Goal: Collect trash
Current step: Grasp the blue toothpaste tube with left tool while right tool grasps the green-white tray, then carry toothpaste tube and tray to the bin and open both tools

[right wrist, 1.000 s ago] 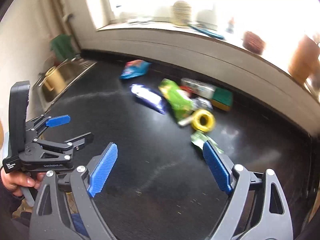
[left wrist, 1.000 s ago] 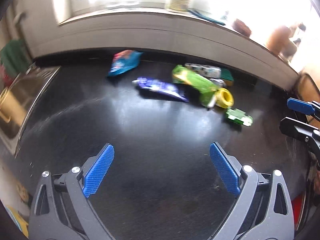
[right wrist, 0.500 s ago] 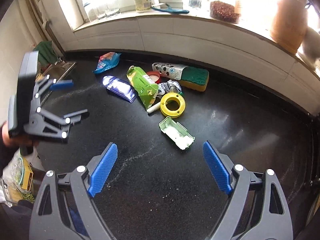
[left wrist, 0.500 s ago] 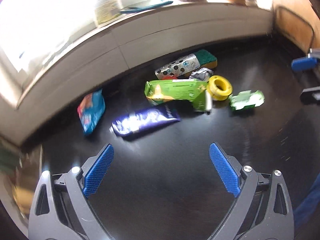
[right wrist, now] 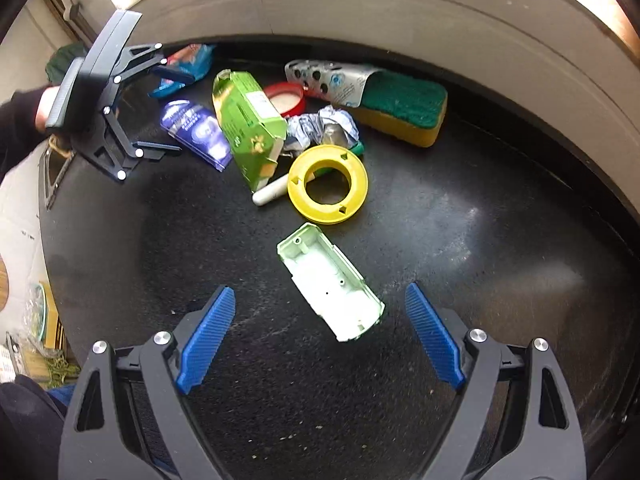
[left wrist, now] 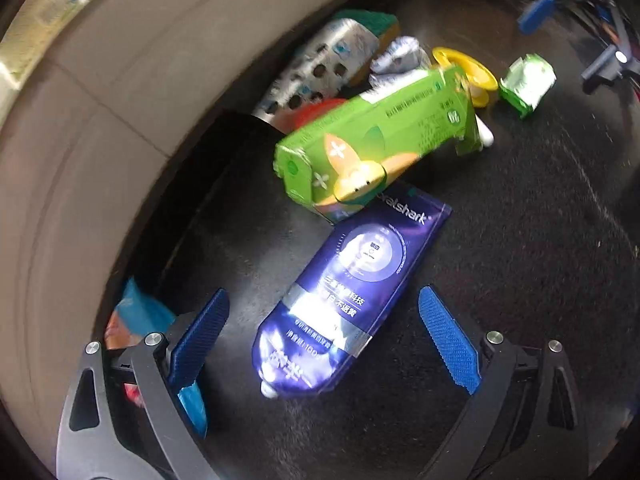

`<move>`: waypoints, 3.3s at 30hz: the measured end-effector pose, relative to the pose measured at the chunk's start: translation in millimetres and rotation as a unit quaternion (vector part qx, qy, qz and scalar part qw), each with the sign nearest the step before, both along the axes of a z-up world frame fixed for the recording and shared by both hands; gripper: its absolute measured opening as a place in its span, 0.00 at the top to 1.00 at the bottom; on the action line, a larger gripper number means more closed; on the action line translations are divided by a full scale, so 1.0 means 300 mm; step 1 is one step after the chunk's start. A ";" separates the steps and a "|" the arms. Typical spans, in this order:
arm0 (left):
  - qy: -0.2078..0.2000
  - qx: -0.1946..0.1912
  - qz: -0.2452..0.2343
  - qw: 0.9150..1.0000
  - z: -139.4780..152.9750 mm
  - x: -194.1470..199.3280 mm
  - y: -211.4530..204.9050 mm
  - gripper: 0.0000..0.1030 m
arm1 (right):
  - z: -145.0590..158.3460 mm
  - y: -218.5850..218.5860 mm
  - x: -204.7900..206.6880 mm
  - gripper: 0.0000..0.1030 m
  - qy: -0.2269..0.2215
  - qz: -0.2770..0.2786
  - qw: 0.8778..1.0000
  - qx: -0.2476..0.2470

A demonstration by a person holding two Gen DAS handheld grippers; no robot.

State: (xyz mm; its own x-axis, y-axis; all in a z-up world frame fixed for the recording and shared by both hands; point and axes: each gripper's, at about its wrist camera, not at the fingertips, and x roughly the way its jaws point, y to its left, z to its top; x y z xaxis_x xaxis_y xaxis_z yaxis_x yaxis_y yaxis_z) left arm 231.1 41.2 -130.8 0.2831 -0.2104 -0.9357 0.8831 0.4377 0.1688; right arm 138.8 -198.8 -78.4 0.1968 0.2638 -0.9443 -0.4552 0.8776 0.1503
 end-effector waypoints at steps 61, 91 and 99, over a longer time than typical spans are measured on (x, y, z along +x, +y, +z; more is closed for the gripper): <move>0.017 -0.132 0.416 0.900 0.293 -0.513 -0.187 0.53 | 0.238 -0.054 -0.303 0.65 -0.094 -0.046 0.994 0.041; -0.024 -0.166 0.467 0.868 0.488 -0.594 -0.053 0.92 | 0.293 0.008 -0.315 0.65 -0.111 -0.015 0.992 0.050; -0.059 -0.169 0.531 0.828 0.545 -0.782 0.126 0.92 | 0.322 0.265 -0.343 0.65 -0.112 0.077 0.988 0.068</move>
State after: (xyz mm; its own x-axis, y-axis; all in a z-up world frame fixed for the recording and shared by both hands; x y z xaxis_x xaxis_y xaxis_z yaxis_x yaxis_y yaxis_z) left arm -3.4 79.1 32.7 0.5620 -0.0274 -0.8267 -0.0449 0.9970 -0.0635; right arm 35.9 -119.2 18.2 0.3446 0.4291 -0.8349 -0.6168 0.7740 0.1432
